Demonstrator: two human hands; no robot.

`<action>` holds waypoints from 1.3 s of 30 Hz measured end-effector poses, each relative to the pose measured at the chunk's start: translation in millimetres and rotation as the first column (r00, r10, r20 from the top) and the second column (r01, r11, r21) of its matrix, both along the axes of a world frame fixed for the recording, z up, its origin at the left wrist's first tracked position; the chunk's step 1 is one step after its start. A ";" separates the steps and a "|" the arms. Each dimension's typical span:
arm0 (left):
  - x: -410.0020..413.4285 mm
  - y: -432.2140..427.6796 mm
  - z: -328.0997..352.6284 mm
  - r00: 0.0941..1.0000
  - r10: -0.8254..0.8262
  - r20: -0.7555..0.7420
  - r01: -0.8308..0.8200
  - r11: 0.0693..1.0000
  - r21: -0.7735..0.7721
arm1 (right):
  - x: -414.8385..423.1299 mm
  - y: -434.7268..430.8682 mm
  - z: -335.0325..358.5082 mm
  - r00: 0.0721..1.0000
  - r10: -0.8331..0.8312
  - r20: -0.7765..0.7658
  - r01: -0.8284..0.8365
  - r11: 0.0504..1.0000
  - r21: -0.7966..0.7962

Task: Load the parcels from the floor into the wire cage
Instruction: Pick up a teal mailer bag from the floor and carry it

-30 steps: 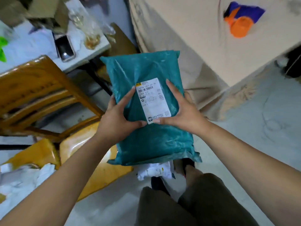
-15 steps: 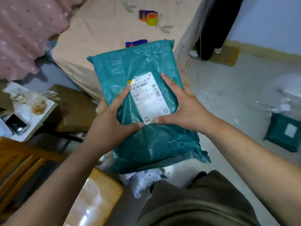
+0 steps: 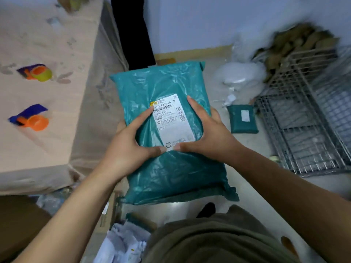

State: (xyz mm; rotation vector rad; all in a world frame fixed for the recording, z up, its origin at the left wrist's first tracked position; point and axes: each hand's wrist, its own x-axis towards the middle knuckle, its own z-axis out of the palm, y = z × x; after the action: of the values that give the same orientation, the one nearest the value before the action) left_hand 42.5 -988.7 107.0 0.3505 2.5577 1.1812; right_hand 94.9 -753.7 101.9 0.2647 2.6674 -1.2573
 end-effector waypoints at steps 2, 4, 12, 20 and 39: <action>-15.2 48.9 -2.5 0.998 -0.068 -0.019 0.068 0.998 0.016 | -1.1 44.7 -0.7 0.997 -0.072 -0.004 0.072 0.997 0.009; -28.7 92.5 -4.6 0.991 -0.132 -0.011 0.132 0.991 0.024 | -1.5 83.2 -1.6 0.991 -0.130 -0.007 0.130 0.991 0.006; -92.4 233.4 -19.9 0.939 -0.340 0.046 0.339 0.941 0.029 | -14.7 203.0 -21.8 0.934 -0.355 0.027 0.355 0.935 -0.005; -172.1 357.5 -56.1 0.862 -0.493 0.121 0.487 0.870 0.079 | -58.2 306.4 -42.3 0.858 -0.492 0.144 0.493 0.869 0.037; -291.2 605.2 -200.4 0.874 -0.404 0.272 0.414 0.910 0.021 | -202.7 567.0 -176.5 0.845 -0.471 0.254 0.478 0.878 0.039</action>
State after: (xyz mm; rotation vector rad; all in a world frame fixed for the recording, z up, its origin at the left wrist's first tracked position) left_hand -248.7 -383.5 -93.4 0.6384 2.1262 0.9448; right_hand -107.8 -186.8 -74.6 1.0666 2.4330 -1.2668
